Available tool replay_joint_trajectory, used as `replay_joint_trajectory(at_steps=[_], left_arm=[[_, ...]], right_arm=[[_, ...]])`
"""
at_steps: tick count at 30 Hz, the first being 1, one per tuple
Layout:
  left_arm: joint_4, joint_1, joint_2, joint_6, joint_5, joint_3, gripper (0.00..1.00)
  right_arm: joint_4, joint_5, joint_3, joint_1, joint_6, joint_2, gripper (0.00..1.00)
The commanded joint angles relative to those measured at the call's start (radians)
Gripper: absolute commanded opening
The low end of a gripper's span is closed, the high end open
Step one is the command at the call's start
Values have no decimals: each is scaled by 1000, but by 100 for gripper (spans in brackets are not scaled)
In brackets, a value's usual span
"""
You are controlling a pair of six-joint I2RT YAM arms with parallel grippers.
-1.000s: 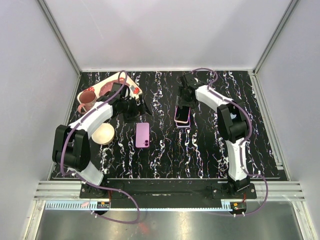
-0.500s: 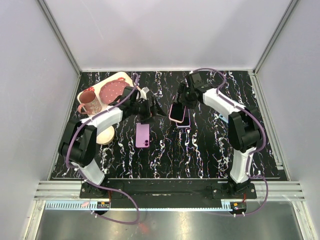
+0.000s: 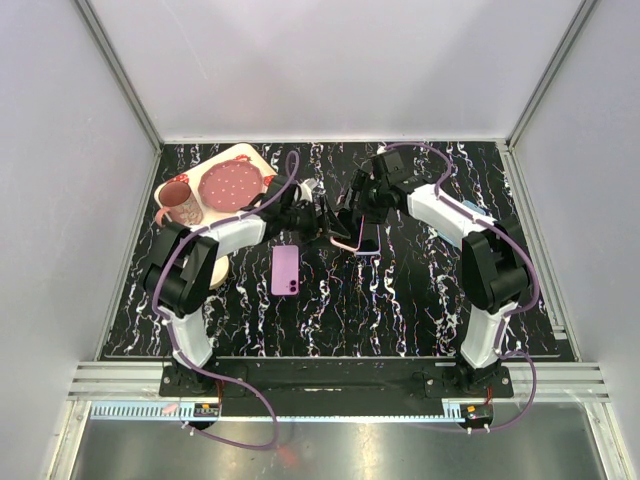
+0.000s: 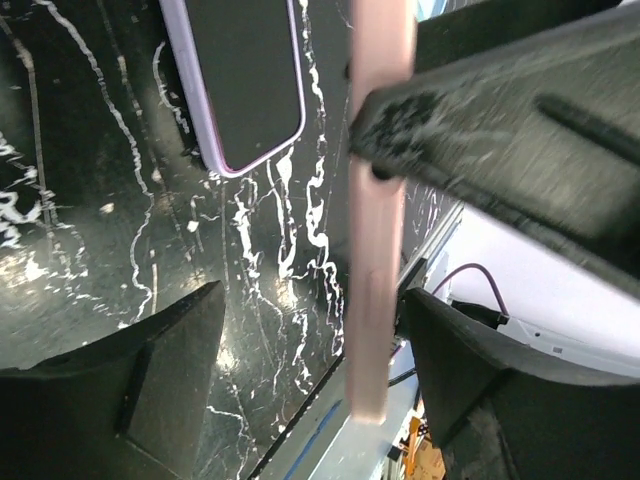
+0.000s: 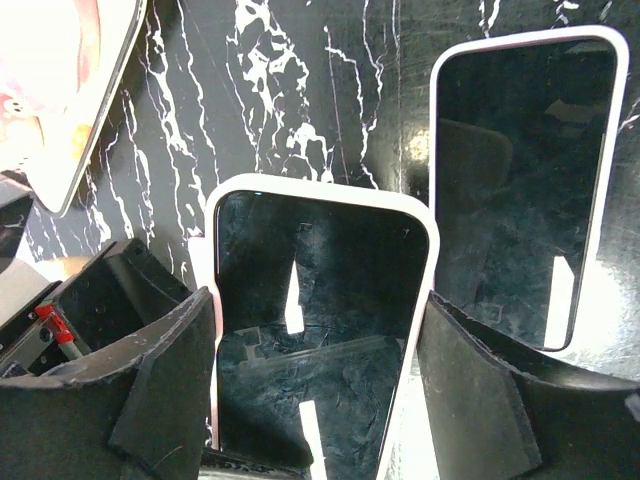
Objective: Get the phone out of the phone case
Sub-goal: Pick up the phone at the center of the board.
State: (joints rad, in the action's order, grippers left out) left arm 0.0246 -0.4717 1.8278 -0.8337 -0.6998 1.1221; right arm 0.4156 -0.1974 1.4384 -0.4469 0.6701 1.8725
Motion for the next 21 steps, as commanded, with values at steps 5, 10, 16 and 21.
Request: replay_joint_trajectory(at_steps=[5,10,16,21], left_arm=[[-97,-22,28,-57,10,85,27],[-120,-21,-7,-71,-1,62,0],[-276,5,-130,-136,-87,-48,0],[-506,56,-212,-290,-187,-182,0]], right_arm=[[-78,-39,-29,-29,39,-90,37],[-71,-31,-47,-26,29,-121,53],[-103,-128,-61,20,57,-188,88],[-413,-244,-246,79,207,-307,88]])
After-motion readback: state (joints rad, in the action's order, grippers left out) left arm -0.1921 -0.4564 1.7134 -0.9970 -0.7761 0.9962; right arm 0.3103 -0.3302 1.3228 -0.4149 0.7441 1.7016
